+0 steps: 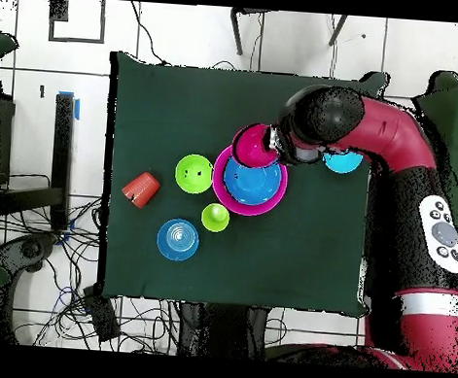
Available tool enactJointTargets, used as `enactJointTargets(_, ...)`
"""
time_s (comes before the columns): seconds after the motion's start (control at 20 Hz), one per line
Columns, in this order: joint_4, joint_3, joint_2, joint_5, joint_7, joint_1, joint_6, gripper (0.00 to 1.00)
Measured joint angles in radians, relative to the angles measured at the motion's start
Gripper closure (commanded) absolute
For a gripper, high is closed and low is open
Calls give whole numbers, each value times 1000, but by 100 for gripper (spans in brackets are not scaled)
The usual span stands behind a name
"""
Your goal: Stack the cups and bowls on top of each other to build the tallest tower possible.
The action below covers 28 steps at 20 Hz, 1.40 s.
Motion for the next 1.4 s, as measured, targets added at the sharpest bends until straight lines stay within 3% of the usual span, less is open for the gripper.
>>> enactJointTargets(0.95,2,144,132,29,0,-124,1,100)
enactJointTargets(1.4,11,194,159,29,0,-159,1,100)
